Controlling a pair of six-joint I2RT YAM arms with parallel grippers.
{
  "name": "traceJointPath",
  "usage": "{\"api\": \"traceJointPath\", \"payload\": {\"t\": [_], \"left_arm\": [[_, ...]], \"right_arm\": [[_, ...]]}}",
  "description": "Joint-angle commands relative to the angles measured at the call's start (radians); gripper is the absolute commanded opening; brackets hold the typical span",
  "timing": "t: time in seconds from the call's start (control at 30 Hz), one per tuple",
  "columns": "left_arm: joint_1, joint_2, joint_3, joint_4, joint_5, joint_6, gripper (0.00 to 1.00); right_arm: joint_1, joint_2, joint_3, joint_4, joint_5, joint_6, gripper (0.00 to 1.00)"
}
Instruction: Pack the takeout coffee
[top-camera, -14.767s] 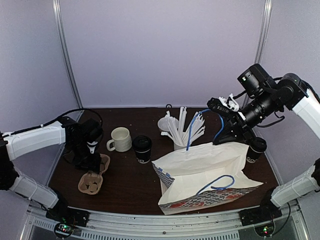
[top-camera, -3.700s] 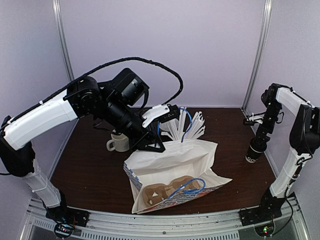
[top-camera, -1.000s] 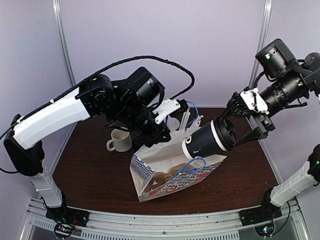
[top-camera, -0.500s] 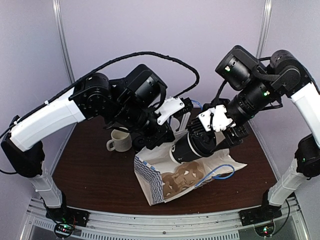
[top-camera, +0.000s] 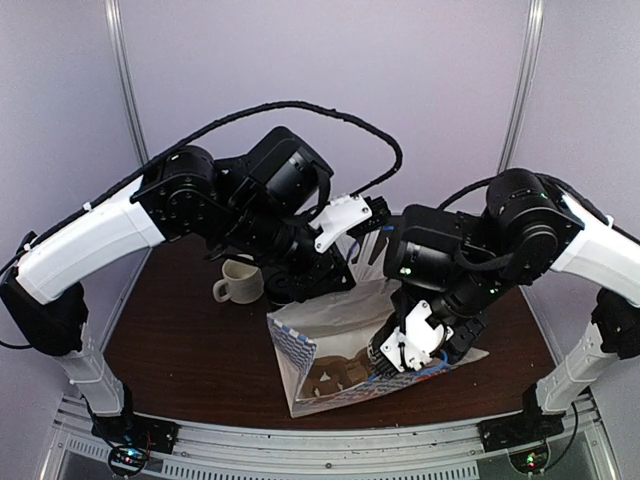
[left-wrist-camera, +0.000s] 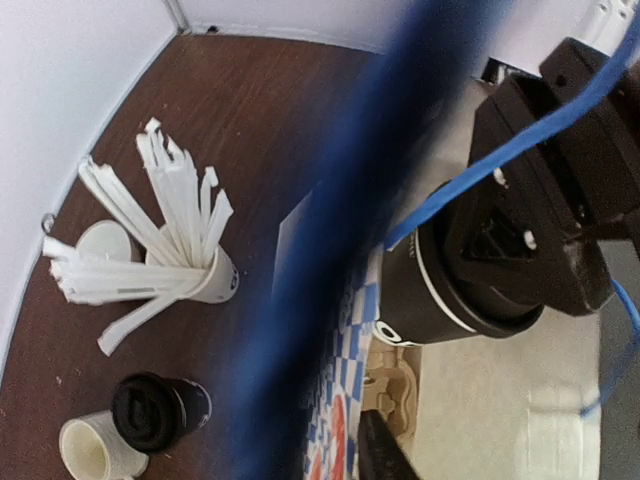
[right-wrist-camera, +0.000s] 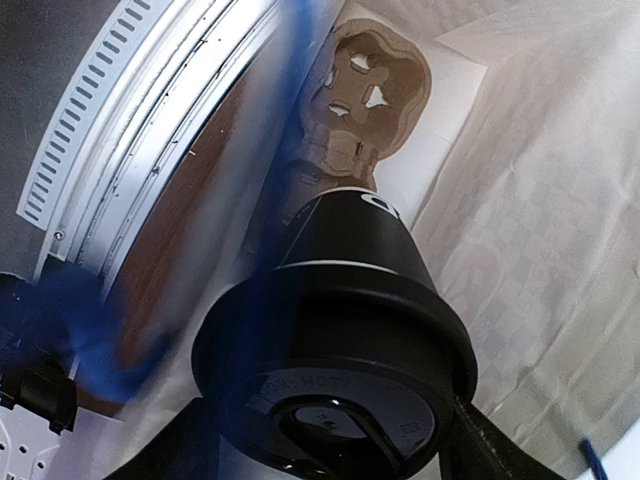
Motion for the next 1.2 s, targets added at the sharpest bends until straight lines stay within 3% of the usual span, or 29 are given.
{"api": "traceJointPath", "payload": {"t": [0.0, 0.23, 0.37, 0.5, 0.7, 0.97, 1.17], "left_arm": [[-0.005, -0.042, 0.011, 0.072, 0.013, 0.014, 0.34], [-0.005, -0.122, 0.01, 0.084, 0.119, 0.044, 0.57], [-0.005, -0.227, -0.052, 0.183, 0.197, 0.063, 0.69], [0.009, -0.326, -0.178, 0.298, 0.121, 0.093, 0.8], [0.126, -0.357, -0.372, 0.444, 0.126, 0.046, 0.81], [0.16, -0.348, -0.534, 0.563, 0.12, 0.045, 0.79], [0.175, -0.393, -0.624, 0.602, 0.135, 0.045, 0.79]], "right_arm": [[0.07, -0.071, -0.065, 0.009, 0.105, 0.023, 0.5], [0.125, -0.081, -0.122, -0.003, 0.103, 0.054, 0.49], [0.161, -0.079, -0.148, -0.049, 0.04, 0.053, 0.49], [0.193, -0.092, -0.179, -0.057, -0.019, 0.049, 0.48], [0.215, -0.09, -0.209, -0.017, 0.005, 0.051, 0.46], [0.261, -0.137, -0.366, 0.057, 0.117, 0.03, 0.45], [0.272, -0.107, -0.33, 0.106, 0.194, 0.064, 0.44]]}}
